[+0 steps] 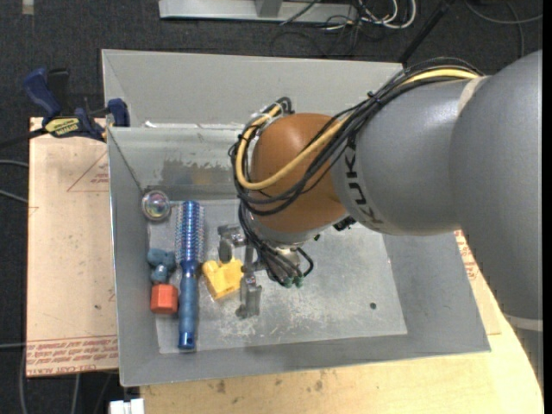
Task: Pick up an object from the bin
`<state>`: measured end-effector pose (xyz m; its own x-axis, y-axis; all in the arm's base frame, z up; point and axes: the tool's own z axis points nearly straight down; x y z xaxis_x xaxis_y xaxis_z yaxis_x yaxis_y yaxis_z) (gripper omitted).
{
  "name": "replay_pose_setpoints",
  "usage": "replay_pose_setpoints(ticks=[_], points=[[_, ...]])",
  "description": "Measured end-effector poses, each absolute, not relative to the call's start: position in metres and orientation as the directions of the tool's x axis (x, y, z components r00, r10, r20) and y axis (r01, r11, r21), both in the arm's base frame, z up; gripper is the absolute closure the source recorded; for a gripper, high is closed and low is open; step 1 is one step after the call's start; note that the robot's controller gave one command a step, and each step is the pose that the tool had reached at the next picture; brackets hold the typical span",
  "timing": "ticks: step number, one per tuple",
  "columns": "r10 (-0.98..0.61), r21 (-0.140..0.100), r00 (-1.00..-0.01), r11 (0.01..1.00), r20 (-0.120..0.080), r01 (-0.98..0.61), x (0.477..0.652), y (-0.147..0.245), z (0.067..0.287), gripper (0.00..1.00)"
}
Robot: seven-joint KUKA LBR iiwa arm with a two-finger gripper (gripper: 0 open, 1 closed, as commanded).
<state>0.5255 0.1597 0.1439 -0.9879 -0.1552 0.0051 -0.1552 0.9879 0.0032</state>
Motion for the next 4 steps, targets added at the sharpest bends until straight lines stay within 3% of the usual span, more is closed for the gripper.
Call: replay_pose_setpoints(ticks=[1, 2, 3, 4], points=[[-0.477, 0.000, -0.879, 0.879, -0.006, -0.477, 0.576, 0.130, 0.070, 0.00], [-0.478, 0.000, -0.879, 0.879, -0.006, -0.478, 0.577, 0.131, 0.073, 1.00], [-0.433, -0.001, -0.901, 0.901, -0.010, -0.433, 0.540, 0.159, 0.074, 1.00], [-0.405, -0.001, -0.914, 0.914, -0.011, -0.405, 0.540, 0.161, 0.187, 1.00]])
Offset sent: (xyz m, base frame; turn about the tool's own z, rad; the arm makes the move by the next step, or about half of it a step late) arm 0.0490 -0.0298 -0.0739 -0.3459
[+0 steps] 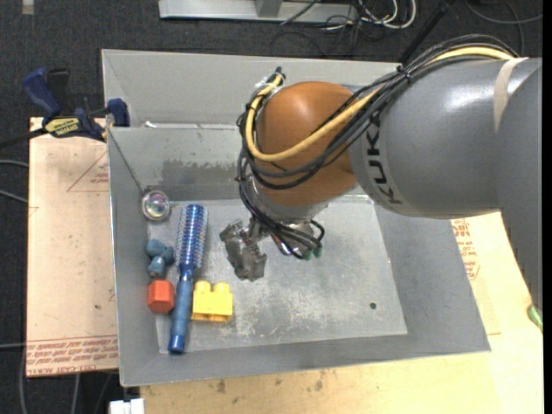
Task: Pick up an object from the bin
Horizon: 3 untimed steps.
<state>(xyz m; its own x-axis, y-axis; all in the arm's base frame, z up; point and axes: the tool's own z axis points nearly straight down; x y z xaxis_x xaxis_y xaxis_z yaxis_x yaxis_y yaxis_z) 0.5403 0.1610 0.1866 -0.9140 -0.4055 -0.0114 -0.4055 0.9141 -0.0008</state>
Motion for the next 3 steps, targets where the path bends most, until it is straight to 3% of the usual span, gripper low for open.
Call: replay_pose_setpoints(ticks=[1, 2, 3], points=[[-0.214, 0.001, -0.977, 0.977, -0.006, -0.214, 0.639, 0.171, 0.146, 1.00], [-0.214, 0.002, -0.977, 0.977, -0.004, -0.214, 0.638, 0.171, 0.147, 0.00], [-0.504, 0.003, -0.864, 0.864, 0.002, -0.504, 0.604, 0.232, 0.068, 0.00]])
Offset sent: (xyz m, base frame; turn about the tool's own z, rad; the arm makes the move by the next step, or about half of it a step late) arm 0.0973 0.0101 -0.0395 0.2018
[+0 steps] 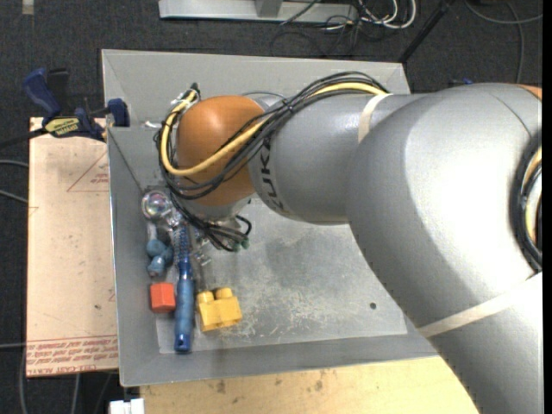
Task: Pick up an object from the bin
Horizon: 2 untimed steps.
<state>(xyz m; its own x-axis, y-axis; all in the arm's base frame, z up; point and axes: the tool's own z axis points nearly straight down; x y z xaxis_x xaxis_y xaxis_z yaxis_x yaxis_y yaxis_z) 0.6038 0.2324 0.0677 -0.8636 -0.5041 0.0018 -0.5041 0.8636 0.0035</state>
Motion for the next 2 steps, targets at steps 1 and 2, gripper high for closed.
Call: replay_pose_setpoints(ticks=[1, 2], points=[[-0.503, -0.001, -0.864, 0.864, 0.002, -0.503, 0.605, 0.229, 0.069, 1.00], [-0.448, -0.001, -0.894, 0.894, -0.011, -0.448, 0.610, 0.213, 0.225, 1.00]])
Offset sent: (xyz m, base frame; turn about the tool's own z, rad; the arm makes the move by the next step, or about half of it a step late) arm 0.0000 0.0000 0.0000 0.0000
